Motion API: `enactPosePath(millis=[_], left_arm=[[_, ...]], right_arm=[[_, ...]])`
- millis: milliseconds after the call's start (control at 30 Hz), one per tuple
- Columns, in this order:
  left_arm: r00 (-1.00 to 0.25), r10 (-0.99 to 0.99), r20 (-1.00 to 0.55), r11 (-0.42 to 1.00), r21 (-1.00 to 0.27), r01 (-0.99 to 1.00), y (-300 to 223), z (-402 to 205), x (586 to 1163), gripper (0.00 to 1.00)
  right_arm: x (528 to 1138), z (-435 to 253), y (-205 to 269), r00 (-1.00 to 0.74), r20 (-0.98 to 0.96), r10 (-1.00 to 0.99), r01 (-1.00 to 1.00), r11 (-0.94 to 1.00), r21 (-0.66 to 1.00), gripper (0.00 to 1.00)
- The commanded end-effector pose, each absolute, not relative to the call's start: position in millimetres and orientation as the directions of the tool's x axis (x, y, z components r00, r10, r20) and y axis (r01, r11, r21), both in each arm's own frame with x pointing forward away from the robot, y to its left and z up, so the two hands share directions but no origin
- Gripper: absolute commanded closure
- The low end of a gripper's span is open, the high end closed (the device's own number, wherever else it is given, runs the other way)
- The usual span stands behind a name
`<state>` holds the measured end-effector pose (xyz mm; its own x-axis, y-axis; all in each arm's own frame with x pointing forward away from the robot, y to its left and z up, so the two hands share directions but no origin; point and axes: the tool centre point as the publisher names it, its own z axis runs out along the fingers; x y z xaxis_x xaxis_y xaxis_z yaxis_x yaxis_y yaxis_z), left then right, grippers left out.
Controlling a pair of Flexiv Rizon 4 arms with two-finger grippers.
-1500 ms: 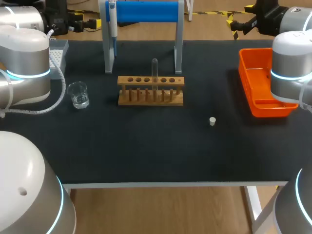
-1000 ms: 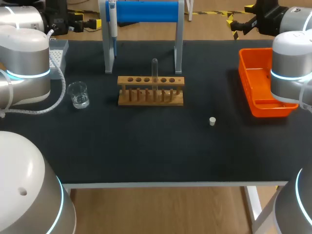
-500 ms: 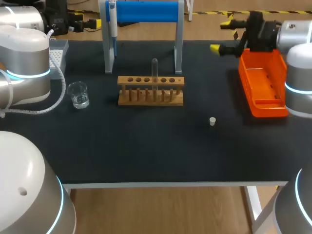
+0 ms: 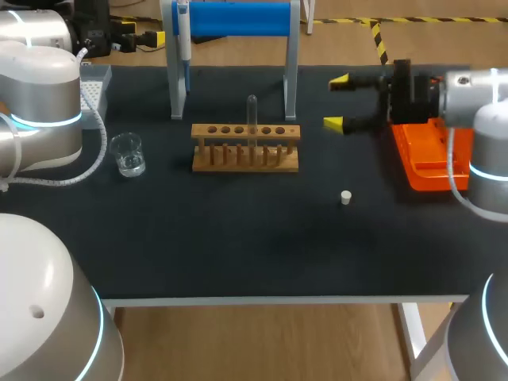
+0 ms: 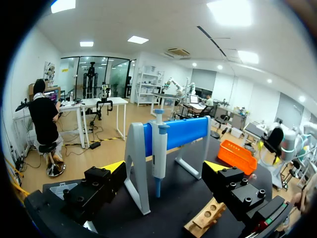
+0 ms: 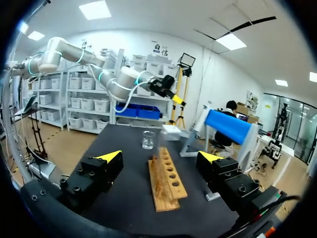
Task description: Invert the test tube, pick up the pipette, mount the tip to pipette, aspirate from beaker and dispense into the tube, eject the tip, return the pipette, and cap with the stopper.
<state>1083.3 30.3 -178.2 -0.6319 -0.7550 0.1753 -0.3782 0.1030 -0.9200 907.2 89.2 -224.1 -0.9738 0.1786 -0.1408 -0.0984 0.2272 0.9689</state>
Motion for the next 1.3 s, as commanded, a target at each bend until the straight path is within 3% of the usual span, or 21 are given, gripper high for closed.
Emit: enactPosePath(millis=[33,600,867,1100,1300], left_arm=[[-0.632,-0.755,0.174,0.099,-0.923,-0.372,30,-180,1083,0.00],[-0.632,-0.755,0.174,0.099,-0.923,-0.372,30,-180,1083,0.00],[-0.770,-0.628,0.118,0.203,-0.929,-0.308,-39,-215,987,0.00],[-0.757,-0.641,0.127,0.204,-0.923,-0.327,-72,-248,913,0.00],[-0.746,-0.657,0.107,0.195,-0.932,-0.306,-84,-257,887,0.00]], right_arm=[[913,-234,102,-0.983,-0.129,0.133,-0.102,0.196,0.975,0.00],[909,-237,112,-0.980,-0.169,0.102,-0.147,0.192,0.970,0.00],[909,-237,112,-0.980,-0.169,0.102,-0.147,0.192,0.970,0.00],[909,-237,112,-0.980,-0.169,0.102,-0.147,0.192,0.970,0.00],[909,-237,112,-0.980,-0.169,0.102,-0.147,0.192,0.970,0.00]])
